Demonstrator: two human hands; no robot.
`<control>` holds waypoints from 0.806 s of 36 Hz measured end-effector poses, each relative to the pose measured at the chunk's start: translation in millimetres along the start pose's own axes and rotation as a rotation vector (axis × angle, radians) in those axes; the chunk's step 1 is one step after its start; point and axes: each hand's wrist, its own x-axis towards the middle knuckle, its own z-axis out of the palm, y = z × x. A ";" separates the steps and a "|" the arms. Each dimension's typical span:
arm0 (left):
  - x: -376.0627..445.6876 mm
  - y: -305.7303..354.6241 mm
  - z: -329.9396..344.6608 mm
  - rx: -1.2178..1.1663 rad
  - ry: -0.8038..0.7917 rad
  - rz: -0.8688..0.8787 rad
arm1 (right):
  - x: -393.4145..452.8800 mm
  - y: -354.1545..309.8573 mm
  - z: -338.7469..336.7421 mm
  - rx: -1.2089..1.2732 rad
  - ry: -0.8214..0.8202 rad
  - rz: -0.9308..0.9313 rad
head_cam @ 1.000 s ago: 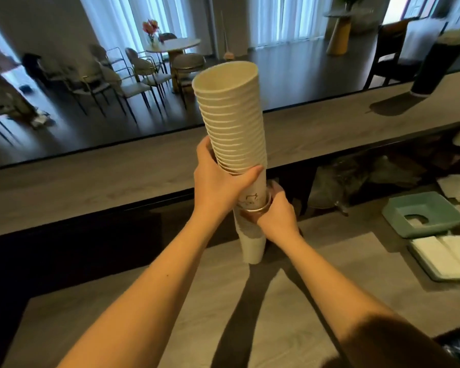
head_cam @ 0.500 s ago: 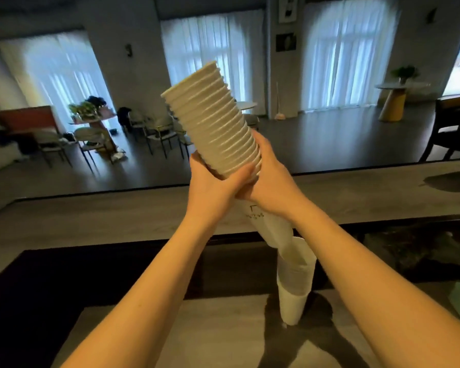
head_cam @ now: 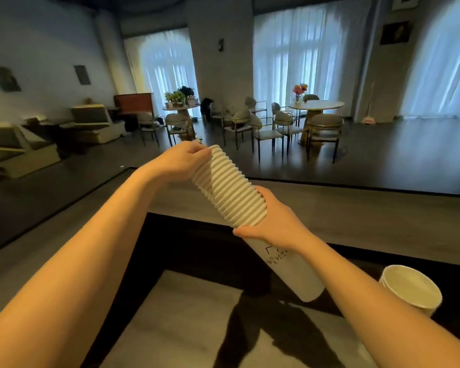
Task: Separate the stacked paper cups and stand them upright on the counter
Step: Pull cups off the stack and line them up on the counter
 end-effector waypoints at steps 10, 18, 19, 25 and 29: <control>31.9 -66.9 -50.4 -0.297 0.013 -0.108 | 58.2 -20.9 41.0 -0.022 -0.015 -0.023; 59.6 -125.8 -115.0 -0.272 0.357 0.065 | 104.2 -26.3 74.1 0.015 -0.057 0.060; 64.3 -136.0 -128.9 -0.254 0.430 0.099 | 111.0 -25.8 79.5 0.028 -0.048 0.077; 107.4 -205.3 -142.4 0.171 0.462 0.147 | 149.0 -31.8 106.0 0.038 0.036 0.158; 138.8 -258.6 -103.9 0.409 0.352 0.152 | 181.4 -42.5 124.8 0.056 0.057 0.241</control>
